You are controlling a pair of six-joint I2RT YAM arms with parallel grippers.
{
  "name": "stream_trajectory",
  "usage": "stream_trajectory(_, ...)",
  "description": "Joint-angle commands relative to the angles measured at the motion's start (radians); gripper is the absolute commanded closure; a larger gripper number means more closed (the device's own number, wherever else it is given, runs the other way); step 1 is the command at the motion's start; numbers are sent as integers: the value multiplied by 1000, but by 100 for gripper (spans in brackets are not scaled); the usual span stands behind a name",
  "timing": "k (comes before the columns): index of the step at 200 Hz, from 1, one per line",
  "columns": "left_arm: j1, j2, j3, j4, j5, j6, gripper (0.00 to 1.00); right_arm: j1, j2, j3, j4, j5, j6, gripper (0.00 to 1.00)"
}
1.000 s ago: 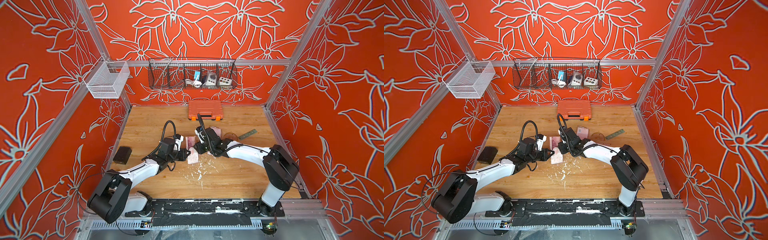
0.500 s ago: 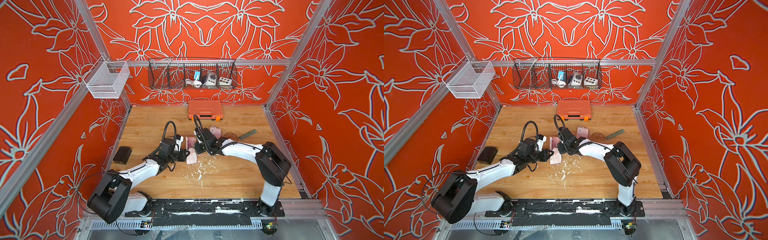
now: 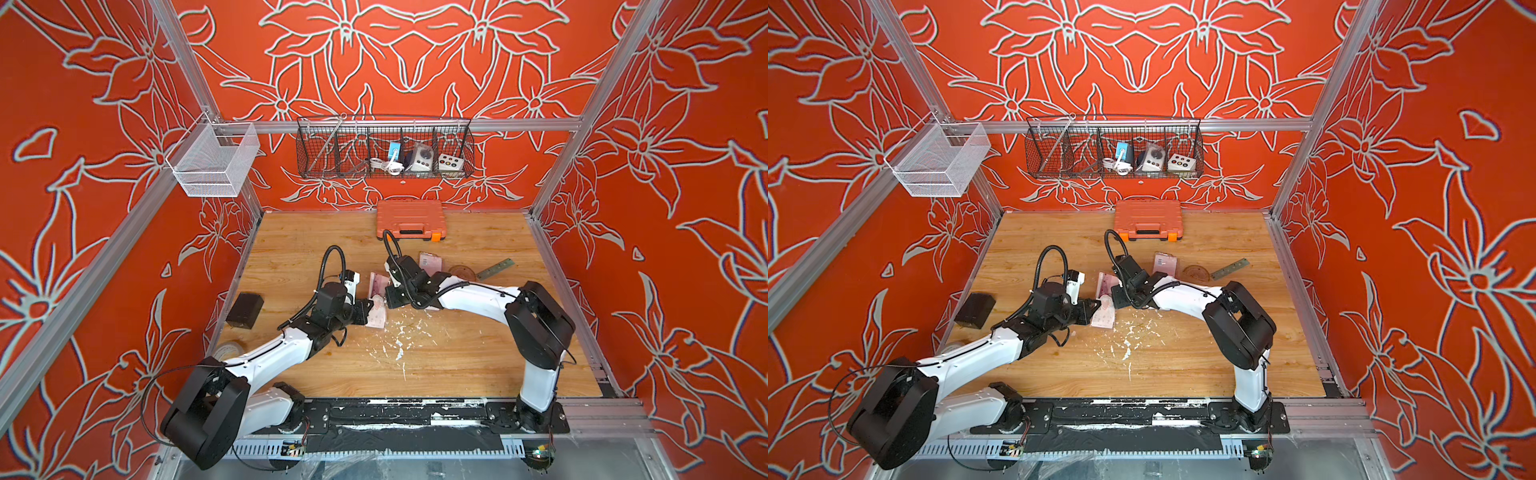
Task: Open the ruler set and take out the ruler
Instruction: Open the ruler set bag.
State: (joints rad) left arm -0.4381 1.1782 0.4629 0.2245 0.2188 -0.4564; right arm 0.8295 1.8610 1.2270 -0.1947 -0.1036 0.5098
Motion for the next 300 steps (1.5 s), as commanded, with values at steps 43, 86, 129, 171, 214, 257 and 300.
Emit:
stream_trajectory(43, 209, 11, -23, 195, 305, -123, 100, -106, -148, -229, 116, -111, -54, 100)
stream_trajectory(86, 215, 10, -15, 173, 336, -102, 100, -125, -194, -299, 158, -187, -72, 100)
stream_trajectory(129, 206, 92, 12, 116, 367, -43, 92, -127, -268, -327, 264, -394, 2, 100)
stream_trajectory(171, 146, 171, 21, 101, 366, -3, 93, -129, -274, -381, 359, -572, 116, 100)
stream_trajectory(214, 130, 220, 42, 74, 376, 10, 59, -136, -303, -364, 244, -538, 117, 100)
stream_trajectory(257, 130, 175, 58, -17, 288, 38, 38, -140, -283, -335, 210, -558, 176, 100)
stream_trajectory(300, 116, 52, 51, -121, 188, 86, 26, -140, -267, -322, 205, -567, 180, 100)
